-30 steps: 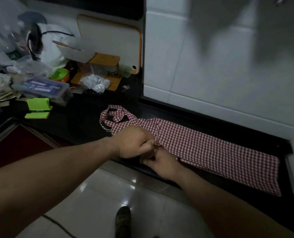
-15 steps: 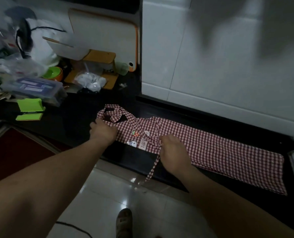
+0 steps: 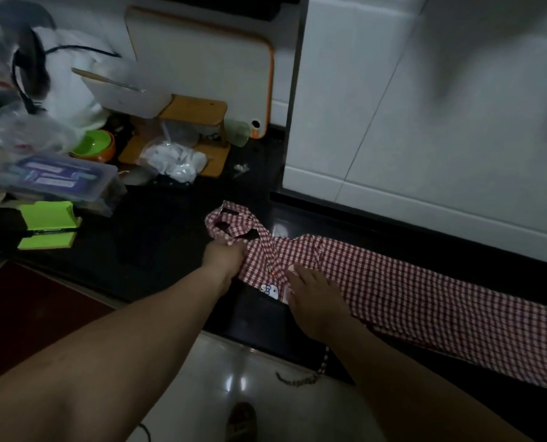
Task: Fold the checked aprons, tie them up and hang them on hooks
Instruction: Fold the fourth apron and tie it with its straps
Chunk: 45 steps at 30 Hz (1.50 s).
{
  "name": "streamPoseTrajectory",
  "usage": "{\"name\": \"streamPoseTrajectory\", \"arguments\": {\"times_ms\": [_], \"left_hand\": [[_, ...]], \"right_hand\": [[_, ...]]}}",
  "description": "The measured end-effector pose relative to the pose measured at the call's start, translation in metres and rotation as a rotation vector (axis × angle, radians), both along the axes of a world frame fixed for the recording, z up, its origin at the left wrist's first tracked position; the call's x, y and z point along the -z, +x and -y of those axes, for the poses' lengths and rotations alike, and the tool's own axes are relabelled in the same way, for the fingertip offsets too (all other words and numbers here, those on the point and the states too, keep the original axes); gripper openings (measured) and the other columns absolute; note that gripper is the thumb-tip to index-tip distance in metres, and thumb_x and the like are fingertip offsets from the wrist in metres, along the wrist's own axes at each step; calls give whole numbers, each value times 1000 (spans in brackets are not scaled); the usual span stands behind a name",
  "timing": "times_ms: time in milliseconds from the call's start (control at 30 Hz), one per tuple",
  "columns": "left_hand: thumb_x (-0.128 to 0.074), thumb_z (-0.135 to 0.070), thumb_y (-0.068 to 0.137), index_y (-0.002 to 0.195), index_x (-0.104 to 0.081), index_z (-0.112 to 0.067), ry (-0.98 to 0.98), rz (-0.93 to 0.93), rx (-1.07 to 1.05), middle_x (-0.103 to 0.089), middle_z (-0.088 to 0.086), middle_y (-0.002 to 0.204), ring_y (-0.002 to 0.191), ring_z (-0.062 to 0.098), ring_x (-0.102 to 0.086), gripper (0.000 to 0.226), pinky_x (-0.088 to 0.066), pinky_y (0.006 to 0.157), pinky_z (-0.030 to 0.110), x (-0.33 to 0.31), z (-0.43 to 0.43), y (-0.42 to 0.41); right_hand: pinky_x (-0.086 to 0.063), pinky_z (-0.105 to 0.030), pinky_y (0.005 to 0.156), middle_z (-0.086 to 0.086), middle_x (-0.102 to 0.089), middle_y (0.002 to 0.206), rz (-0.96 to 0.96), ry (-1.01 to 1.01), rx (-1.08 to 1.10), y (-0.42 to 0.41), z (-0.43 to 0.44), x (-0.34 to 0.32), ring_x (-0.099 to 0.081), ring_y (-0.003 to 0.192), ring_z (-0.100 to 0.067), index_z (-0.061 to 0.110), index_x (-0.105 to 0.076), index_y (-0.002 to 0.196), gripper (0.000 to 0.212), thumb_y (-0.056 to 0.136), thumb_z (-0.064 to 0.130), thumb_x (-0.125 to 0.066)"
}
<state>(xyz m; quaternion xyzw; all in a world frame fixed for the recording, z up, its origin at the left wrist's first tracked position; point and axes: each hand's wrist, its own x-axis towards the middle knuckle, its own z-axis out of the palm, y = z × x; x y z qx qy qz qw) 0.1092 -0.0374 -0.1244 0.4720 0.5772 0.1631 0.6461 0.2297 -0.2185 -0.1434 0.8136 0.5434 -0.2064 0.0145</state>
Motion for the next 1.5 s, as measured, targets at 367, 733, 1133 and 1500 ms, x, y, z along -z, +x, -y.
{"name": "streamPoseTrajectory", "arguments": {"times_ms": [367, 733, 1133, 1500], "left_hand": [[-57, -23, 96, 104, -51, -28, 1141, -22, 841, -61, 1, 109, 96, 24, -61, 11, -45, 72, 35, -40, 91, 79], [-54, -24, 100, 90, -53, -23, 977, -67, 713, -61, -4, 86, 80, 20, -61, 10, -43, 68, 36, -3, 95, 64], [-64, -103, 47, 125, -71, -18, 28, -57, 139, -78, 2, 115, 102, 22, -74, 116, -57, 99, 43, 14, -55, 24], [-70, -13, 92, 75, -64, -9, 186, -147, 268, -71, 19, 85, 71, 26, -65, 18, -53, 74, 35, -9, -104, 39]], "right_hand": [[-51, -45, 101, 6, -79, 102, -1404, 490, 1035, 59, 13, -100, -68, 111, -20, 28, -72, 96, 61, 93, 77, -36], [-55, -40, 94, -12, -77, 104, -1183, 466, 791, 99, 20, -40, -72, 96, -28, 13, -80, 101, 18, 98, 16, -62], [-48, -36, 107, -9, -73, 119, -623, 682, 610, 44, -109, -53, -64, 110, -17, 8, -76, 113, 26, 99, 3, -55], [-46, -35, 97, -15, -69, 123, -322, 73, 641, 76, -67, -30, -64, 116, -33, 8, -68, 121, 33, 100, 32, -59]]}}
